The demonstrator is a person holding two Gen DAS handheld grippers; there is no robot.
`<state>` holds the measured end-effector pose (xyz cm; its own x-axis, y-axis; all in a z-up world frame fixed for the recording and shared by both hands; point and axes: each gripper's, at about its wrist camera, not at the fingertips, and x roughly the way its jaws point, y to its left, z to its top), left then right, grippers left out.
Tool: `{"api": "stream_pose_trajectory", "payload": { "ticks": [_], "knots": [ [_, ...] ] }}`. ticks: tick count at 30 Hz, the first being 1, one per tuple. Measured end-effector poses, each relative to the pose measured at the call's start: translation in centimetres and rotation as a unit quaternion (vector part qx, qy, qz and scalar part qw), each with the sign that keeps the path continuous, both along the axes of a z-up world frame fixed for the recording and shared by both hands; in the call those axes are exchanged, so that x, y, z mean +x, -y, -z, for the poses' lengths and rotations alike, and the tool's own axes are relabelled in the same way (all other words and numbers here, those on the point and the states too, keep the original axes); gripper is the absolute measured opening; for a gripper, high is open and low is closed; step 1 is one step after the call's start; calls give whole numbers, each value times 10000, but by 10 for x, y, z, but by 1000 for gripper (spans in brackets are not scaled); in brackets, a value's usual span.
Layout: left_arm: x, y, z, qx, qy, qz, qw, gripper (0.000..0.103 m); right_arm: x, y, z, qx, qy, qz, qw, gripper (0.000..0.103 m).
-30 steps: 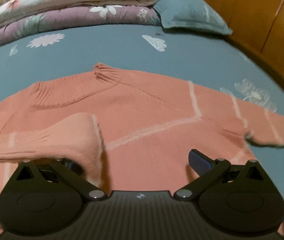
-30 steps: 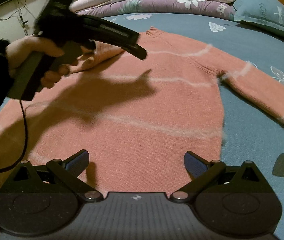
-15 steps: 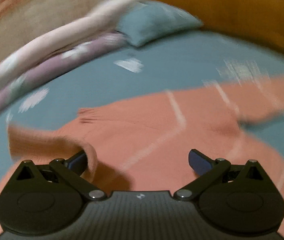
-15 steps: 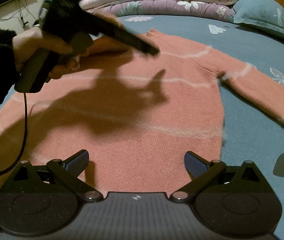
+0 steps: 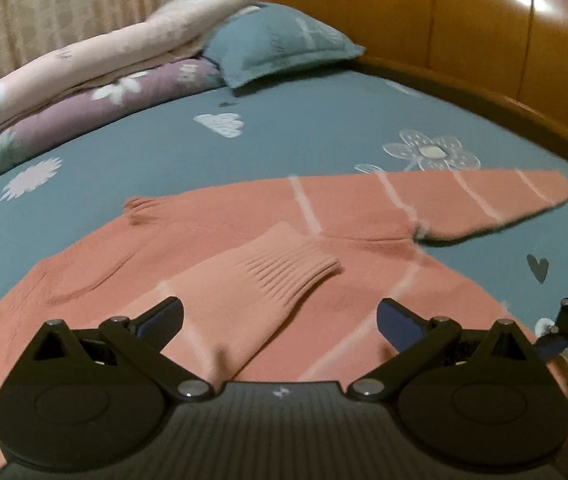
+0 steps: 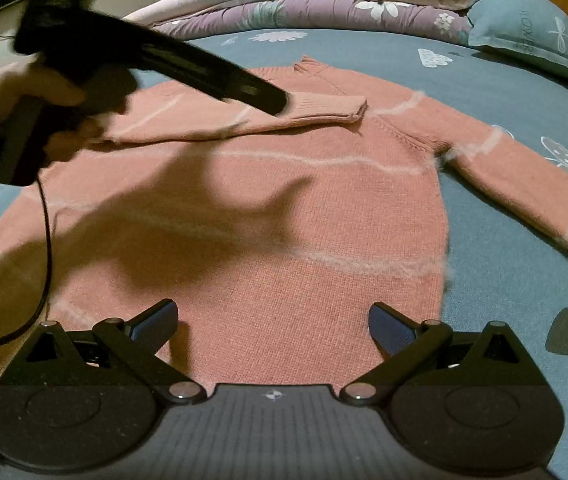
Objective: Fold clothes
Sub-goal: 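Lay the sleeve across the sweater body and open the left gripper, then withdraw the left gripper from the folded sleeve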
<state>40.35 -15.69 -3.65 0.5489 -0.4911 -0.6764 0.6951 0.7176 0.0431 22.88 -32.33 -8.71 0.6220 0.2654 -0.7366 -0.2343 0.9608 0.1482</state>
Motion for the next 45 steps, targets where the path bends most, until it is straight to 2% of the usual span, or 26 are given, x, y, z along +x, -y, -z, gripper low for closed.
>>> {"api": "stream_pose_trajectory", "payload": {
  "ticks": [3, 6, 9, 12, 15, 18, 20, 23, 26, 27, 30, 32, 33, 36, 39, 41, 43, 45],
  "knots": [
    [-8, -36, 0, 38, 88, -473, 9988, 102, 1, 1, -1, 31, -31, 35, 10000, 103],
    [-18, -83, -1, 107, 280, -1089, 9936, 102, 3, 2, -4, 55, -110, 139, 9998, 103],
    [-29, -132, -1, 220, 476, -1792, 9824, 102, 5, 2, -7, 11, -191, 257, 9995, 103],
    [-36, -176, 2, 363, 631, -2439, 9671, 102, 9, 0, -11, -136, -222, 342, 9991, 103],
    [-30, -209, 4, 131, 543, -2880, 9560, 102, 14, -7, -18, -269, -203, 370, 9987, 103],
    [-12, -224, 0, -283, 684, -3032, 9500, 102, 18, -21, -26, -376, -164, 366, 9985, 103],
    [6, -229, 1, -406, 768, -3127, 9459, 102, 21, -32, -30, -446, -129, 349, 9983, 103],
    [36, -236, 15, -71, 741, -3550, 9319, 102, 21, -50, -33, -574, -124, 333, 9977, 103],
    [60, -247, 37, 590, 627, -3777, 9219, 102, 17, -64, -33, -684, -158, 351, 9969, 103],
    [65, -253, 42, 688, 595, -3799, 9206, 102, 15, -66, -33, -700, -178, 373, 9967, 103],
    [64, -269, 43, 717, 595, -3759, 9220, 103, 11, -72, -32, -703, -243, 479, 9961, 103],
    [65, -276, 37, 887, 672, -3820, 9174, 101, 10, -75, -32, -672, -264, 545, 9959, 103],
    [63, -280, 31, 773, 630, -3813, 9191, 101, 11, -78, -33, -646, -255, 557, 9960, 103],
    [54, -288, 15, -113, 339, -3512, 9356, 101, 16, -84, -34, -616, -207, 501, 9966, 103],
    [46, -272, 12, -224, 309, -2960, 9544, 102, 23, -96, -34, -656, -185, 351, 9971, 103],
    [45, -259, 22, 127, 302, -2733, 9614, 102, 26, -104, -35, -706, -170, 240, 9971, 103],
    [43, -255, 41, 590, 344, -2656, 9617, 103, 27, -108, -35, -767, -150, 170, 9968, 103],
    [43, -258, 44, 659, 362, -2672, 9607, 103, 26, -107, -34, -801, -171, 153, 9965, 103]
  ]
}}
